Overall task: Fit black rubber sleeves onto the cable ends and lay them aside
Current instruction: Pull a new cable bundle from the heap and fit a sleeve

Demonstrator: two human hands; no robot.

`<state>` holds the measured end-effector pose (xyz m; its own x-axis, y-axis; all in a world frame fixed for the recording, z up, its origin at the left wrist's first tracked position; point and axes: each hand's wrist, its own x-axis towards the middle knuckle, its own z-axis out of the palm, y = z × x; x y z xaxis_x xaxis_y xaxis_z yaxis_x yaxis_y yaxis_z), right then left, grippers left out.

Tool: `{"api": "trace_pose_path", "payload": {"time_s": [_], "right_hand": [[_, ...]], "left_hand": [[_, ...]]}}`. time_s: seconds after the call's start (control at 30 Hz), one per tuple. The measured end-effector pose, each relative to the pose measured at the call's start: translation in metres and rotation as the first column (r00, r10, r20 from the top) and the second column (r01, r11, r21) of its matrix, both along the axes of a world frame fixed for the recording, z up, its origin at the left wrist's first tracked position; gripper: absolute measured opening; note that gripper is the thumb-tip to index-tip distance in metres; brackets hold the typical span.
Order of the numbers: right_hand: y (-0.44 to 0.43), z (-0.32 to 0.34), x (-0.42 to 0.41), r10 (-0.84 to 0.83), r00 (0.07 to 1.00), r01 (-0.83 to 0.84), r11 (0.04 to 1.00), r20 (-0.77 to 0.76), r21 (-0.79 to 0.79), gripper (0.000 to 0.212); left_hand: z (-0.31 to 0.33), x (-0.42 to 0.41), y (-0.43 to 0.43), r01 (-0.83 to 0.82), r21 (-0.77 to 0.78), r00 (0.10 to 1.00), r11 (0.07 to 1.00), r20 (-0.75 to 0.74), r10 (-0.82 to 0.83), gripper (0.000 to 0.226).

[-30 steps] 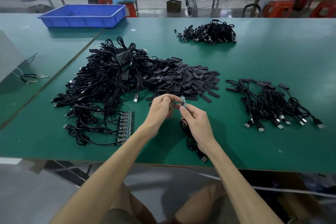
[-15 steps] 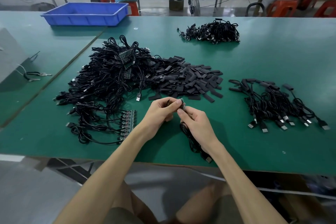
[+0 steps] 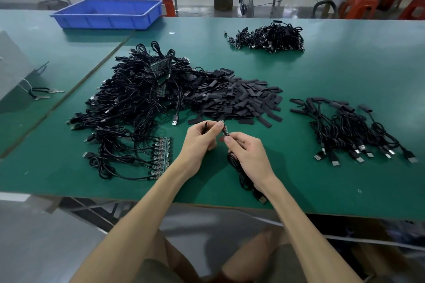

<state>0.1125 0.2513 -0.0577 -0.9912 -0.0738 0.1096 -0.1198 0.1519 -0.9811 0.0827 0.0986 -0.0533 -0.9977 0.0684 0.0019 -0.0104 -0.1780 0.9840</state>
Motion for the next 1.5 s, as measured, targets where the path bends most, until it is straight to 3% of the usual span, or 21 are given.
{"api": "trace_pose_path", "payload": {"time_s": [0.17, 0.3, 0.5, 0.7, 0.8, 0.93, 1.3, 1.5], "right_hand": [[0.001, 0.000, 0.001, -0.003, 1.000, 0.003, 1.000, -0.021, 0.006, 0.018], [0.000, 0.001, 0.001, 0.009, 1.000, -0.009, 1.000, -0.009, 0.023, 0.018], [-0.002, 0.004, 0.002, -0.023, 1.000, 0.023, 1.000, 0.012, 0.010, 0.035], [0.001, 0.003, 0.002, -0.044, 0.999, 0.044, 0.999, 0.002, -0.019, 0.036], [0.003, 0.003, 0.003, -0.074, 0.997, 0.073, 0.991, -0.006, -0.114, 0.037], [0.006, 0.002, 0.002, -0.115, 0.993, 0.107, 0.982, -0.041, -0.156, 0.033], [0.006, -0.001, 0.000, -0.087, 0.996, 0.083, 0.984, -0.019, -0.157, 0.019], [0.006, -0.004, 0.000, -0.232, 0.972, 0.230, 0.951, 0.014, -0.208, 0.016]], "left_hand": [[0.001, 0.003, 0.001, 0.068, -0.073, 0.996, 0.995, -0.048, -0.071, 0.020], [0.003, 0.003, -0.001, 0.075, -0.044, 0.996, 0.996, -0.054, -0.077, 0.021], [0.003, 0.004, -0.002, 0.120, -0.092, 0.991, 0.988, -0.041, -0.124, 0.026], [0.002, 0.004, 0.002, 0.078, -0.148, 0.995, 0.986, -0.043, -0.085, 0.021], [-0.003, 0.002, 0.003, -0.011, -0.397, 0.990, 0.918, -0.135, -0.046, 0.012], [-0.003, 0.006, 0.007, -0.006, -0.669, 0.942, 0.743, -0.254, -0.221, 0.028], [-0.001, 0.008, 0.010, -0.001, -0.714, 0.927, 0.700, -0.264, -0.268, 0.024], [-0.005, 0.013, 0.013, -0.104, -0.736, 0.885, 0.669, -0.375, -0.275, 0.031]]}}
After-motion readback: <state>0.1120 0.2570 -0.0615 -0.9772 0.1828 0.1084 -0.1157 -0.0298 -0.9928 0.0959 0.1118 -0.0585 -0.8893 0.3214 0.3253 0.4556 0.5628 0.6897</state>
